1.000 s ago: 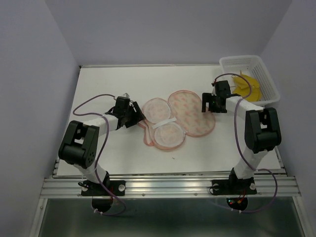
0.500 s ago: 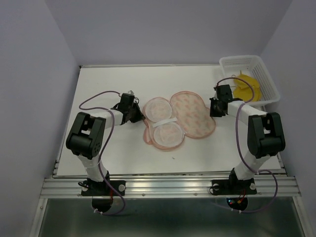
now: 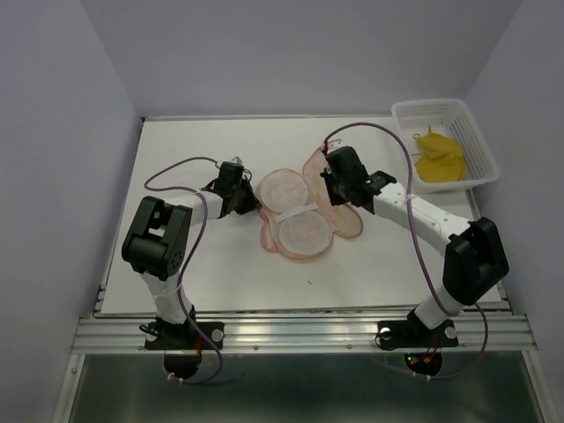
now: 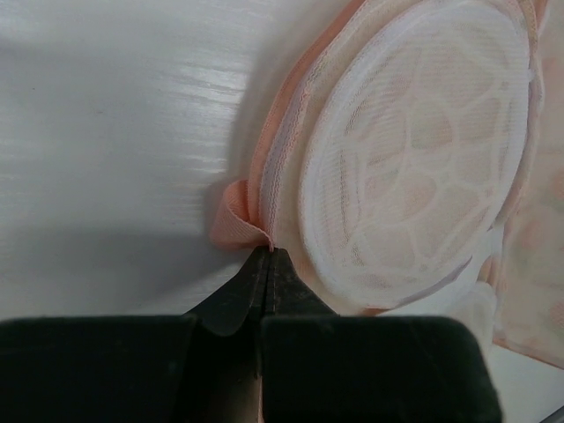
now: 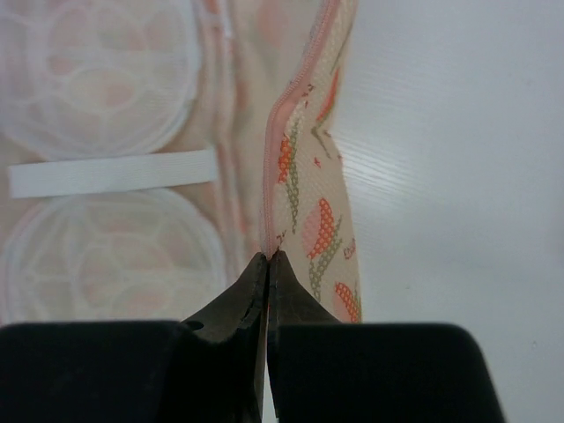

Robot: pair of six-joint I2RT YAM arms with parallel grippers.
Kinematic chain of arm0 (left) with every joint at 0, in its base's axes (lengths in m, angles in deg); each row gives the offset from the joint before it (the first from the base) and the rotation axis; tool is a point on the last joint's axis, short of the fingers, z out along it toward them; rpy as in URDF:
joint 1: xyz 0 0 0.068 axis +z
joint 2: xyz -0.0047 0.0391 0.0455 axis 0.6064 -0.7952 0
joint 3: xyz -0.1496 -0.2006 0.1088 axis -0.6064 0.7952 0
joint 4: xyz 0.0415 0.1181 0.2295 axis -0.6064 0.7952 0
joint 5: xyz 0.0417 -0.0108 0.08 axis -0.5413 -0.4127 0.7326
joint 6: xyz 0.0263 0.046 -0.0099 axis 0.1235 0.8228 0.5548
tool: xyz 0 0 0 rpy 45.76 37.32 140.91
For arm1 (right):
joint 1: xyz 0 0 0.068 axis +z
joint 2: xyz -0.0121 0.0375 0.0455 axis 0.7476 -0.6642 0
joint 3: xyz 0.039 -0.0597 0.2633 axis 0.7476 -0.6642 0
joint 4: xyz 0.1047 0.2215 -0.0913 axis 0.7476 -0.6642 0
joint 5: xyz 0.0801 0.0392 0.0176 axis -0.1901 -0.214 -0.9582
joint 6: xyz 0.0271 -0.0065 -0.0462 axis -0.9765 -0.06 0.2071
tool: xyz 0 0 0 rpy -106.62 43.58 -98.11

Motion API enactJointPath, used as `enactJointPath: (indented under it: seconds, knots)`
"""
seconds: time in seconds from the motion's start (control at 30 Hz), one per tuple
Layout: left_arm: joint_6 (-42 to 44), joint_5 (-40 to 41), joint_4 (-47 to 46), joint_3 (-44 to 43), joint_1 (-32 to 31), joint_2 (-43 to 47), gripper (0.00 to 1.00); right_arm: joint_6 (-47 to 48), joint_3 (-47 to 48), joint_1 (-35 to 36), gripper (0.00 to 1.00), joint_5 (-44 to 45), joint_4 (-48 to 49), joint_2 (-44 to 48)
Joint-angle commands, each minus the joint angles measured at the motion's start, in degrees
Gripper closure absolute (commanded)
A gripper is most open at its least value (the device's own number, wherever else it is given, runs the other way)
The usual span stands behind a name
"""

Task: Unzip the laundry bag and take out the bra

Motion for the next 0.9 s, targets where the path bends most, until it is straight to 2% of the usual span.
enactJointPath:
  seconds: [0.0, 0.13, 0.27, 0.4, 0.63, 0.67, 0.73, 0.8, 0.87]
  knots:
    - [0.45, 0.55, -0.31, -1.84, -0.8, -0.16, 0.96, 0.45, 6.02, 6.93, 0.99, 1.82, -2.34, -1.68]
    - [-0.08, 0.38, -1.1, -1.4, -1.06, -0.42, 0.96, -0.33, 11.02, 12.64, 0.99, -5.21, -1.73, -5.18]
    - [-0.6, 0.29, -1.89, -0.87, -1.24, -0.6, 0.96, -0.51, 13.14, 15.28, 0.98, -11.71, -1.29, -8.35]
    - [-1.13, 0.46, -2.6, -0.43, -1.32, -0.6, 0.96, -0.42, 13.32, 15.82, 0.94, -18.21, -0.5, -10.81]
    - [-1.57, 1.16, -2.51, 0.01, -1.32, -0.42, 0.95, -0.51, 12.09, 16.35, 0.91, -23.06, 0.99, -13.89]
    - [-1.57, 1.25, -2.34, 0.09, -1.24, -0.33, 0.95, -0.77, 12.09, 16.35, 0.86, -25.77, 1.95, -14.24]
    - [-1.66, 1.87, -1.64, 0.01, -1.32, 0.19, 0.92, -1.73, 12.09, 16.35, 0.71, -27.28, 3.01, -15.3]
    - [-1.75, 2.22, -1.2, 0.01, -1.24, 1.15, 0.91, -1.92, 11.83, 16.35, 0.67, -28.16, 4.42, -15.47]
    - [-1.92, 3.36, -0.14, 0.53, -1.32, 2.38, 0.87, -1.83, 12.0, 16.35, 0.54, -27.64, 4.95, -15.21]
